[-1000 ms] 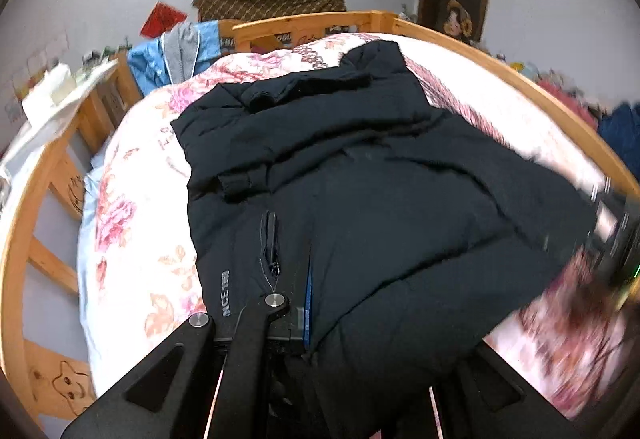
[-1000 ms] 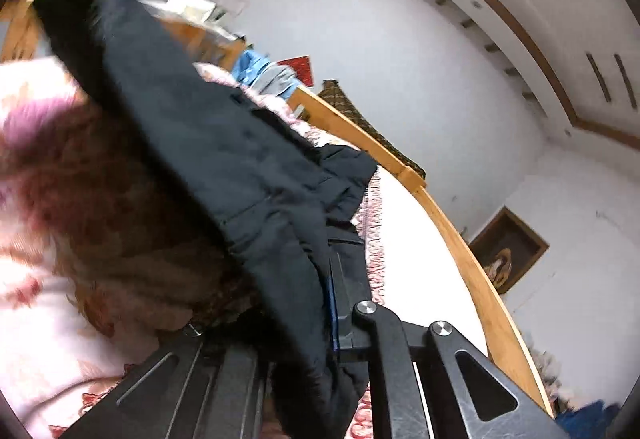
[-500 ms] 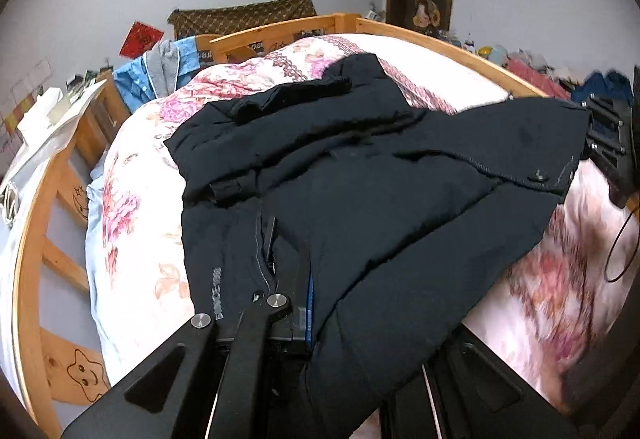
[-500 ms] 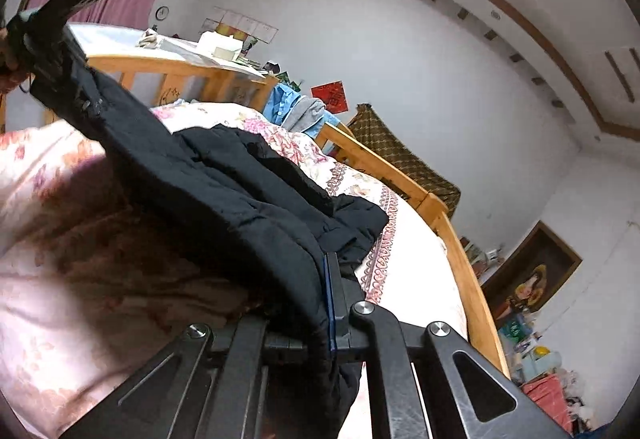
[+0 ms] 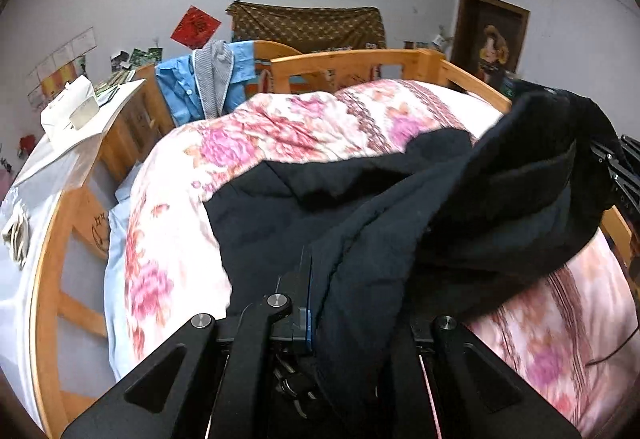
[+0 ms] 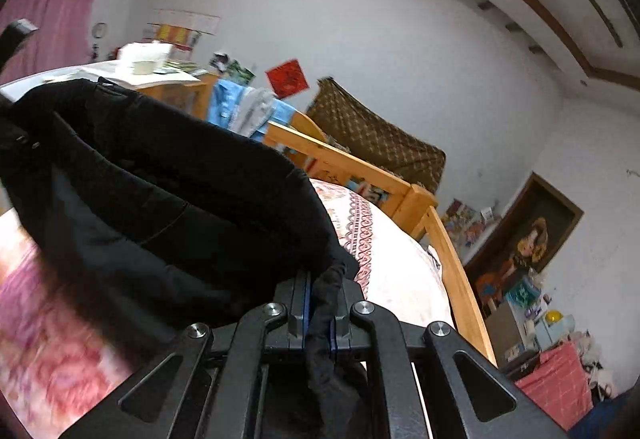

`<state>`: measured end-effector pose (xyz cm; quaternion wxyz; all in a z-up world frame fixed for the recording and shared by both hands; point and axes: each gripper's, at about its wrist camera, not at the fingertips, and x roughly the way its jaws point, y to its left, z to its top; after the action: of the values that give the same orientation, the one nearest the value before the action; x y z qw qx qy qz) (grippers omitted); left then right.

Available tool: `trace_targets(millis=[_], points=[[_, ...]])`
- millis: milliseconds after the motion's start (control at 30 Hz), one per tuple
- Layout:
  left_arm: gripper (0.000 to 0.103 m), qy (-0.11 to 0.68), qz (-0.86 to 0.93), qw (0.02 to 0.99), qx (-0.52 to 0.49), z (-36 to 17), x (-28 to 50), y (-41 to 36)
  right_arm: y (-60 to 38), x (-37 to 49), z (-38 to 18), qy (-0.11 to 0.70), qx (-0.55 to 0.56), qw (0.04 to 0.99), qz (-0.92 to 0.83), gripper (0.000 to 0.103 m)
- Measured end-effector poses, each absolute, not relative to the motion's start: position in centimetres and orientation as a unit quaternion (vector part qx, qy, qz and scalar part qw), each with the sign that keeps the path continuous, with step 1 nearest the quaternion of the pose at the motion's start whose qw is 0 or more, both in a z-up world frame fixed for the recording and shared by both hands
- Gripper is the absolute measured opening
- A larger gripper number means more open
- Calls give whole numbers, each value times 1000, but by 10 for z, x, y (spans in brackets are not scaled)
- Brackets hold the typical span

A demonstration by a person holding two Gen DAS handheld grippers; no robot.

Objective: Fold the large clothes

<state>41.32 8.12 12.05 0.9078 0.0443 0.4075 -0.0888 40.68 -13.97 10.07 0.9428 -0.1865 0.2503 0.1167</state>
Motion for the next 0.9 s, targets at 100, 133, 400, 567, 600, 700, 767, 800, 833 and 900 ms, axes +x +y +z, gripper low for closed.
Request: trace_targets(millis=[100, 133, 400, 567, 600, 700, 767, 800, 833, 900], points=[[6, 399, -77, 913, 47, 111, 446, 86, -133, 444, 81, 235, -179, 951, 92, 6], [6, 397, -74, 914, 47, 107, 456, 86, -130, 453, 75, 230, -179, 953, 86, 6], [6, 397, -41, 917, 25, 74, 532, 99, -110, 527, 35, 223, -160, 960, 48, 7], [7, 415, -30, 909, 24, 39, 561, 104, -96, 565, -4, 253, -169, 952, 28, 8], [7, 414, -34, 909, 20, 33, 563, 105, -93, 570, -12, 259, -172, 950, 25, 8], [14, 401, -46, 915, 4, 28, 563, 112, -89, 579, -32, 273, -174, 946, 19, 8], [22, 386, -53, 921, 0, 31, 558, 118, -90, 583, -37, 276, -173, 945, 17, 15], [28, 381, -55, 923, -1, 34, 556, 119, -91, 584, -39, 277, -169, 946, 16, 19], [31, 373, -57, 926, -3, 37, 554, 122, -93, 586, -40, 279, -164, 946, 17, 27], [37, 362, -62, 930, -16, 44, 549, 127, -94, 588, -39, 279, -151, 948, 20, 42]])
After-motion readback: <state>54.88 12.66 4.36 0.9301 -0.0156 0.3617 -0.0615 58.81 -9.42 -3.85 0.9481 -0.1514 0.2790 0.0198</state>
